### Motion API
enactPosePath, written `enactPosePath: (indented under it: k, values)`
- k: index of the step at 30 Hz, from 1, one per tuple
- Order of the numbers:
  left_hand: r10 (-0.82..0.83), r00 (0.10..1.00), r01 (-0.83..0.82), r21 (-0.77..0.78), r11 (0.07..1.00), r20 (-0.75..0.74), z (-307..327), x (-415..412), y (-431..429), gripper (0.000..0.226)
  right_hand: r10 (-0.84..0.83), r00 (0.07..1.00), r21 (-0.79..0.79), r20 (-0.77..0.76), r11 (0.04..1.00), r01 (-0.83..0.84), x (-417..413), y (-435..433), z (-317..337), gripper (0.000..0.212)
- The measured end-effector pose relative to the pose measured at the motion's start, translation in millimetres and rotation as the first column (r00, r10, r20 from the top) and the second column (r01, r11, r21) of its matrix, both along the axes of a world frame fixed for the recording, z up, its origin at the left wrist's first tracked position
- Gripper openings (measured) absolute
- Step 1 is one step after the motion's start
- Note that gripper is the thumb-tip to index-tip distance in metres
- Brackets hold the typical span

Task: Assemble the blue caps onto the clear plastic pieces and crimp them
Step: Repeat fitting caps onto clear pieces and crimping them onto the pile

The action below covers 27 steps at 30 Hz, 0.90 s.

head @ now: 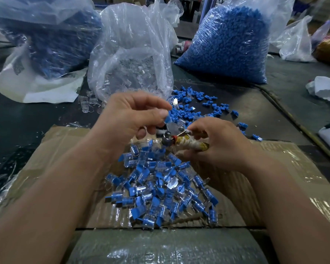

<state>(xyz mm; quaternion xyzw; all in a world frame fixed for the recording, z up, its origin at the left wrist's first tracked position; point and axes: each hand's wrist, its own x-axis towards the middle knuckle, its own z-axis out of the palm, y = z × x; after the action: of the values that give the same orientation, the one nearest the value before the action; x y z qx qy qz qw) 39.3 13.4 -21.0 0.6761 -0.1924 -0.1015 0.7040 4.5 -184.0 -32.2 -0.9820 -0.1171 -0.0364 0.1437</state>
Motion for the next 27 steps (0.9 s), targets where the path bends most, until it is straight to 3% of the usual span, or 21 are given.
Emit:
enactPosePath:
  k: [6,8,12,14,16,22,25,27]
  values:
    - [-0.175,0.985,0.174,0.097,0.98,-0.005,0,-3,-3,0.025,-0.001,0.987,0.004,-0.158,1.0,0.001,-1,-6,2,0.04]
    - [-0.161,0.987,0.16,0.125,0.979,-0.003,0,-5,-3,0.029,0.008,0.982,-0.012,-0.19,1.0,-0.011,-1,-6,1,0.04]
    - [0.197,0.98,-0.196,0.156,0.968,0.01,-8,7,-2,0.01,-0.018,0.972,-0.033,-0.234,0.999,0.01,-2,-6,3,0.05]
    - [0.407,0.913,-0.405,0.187,0.895,0.029,-15,17,1,0.017,-0.025,0.969,-0.082,-0.245,0.997,0.005,-2,-7,4,0.061]
    - [0.477,0.874,-0.484,0.26,0.836,0.095,-21,21,2,0.021,-0.013,0.968,-0.11,-0.251,0.994,-0.015,-2,-6,4,0.066]
    - [0.307,0.906,-0.42,0.533,0.734,0.29,-30,18,-2,0.022,0.018,0.948,0.039,-0.317,0.999,-0.006,-7,-14,9,0.064]
    - [0.218,0.937,-0.347,0.643,0.683,0.274,-29,16,-5,0.025,0.008,0.957,0.173,-0.291,0.984,0.044,-9,-17,12,0.045]
    - [0.195,0.944,-0.326,0.667,0.67,0.267,-27,15,-6,0.017,-0.064,0.985,0.234,-0.161,0.967,0.101,-7,-17,11,0.023]
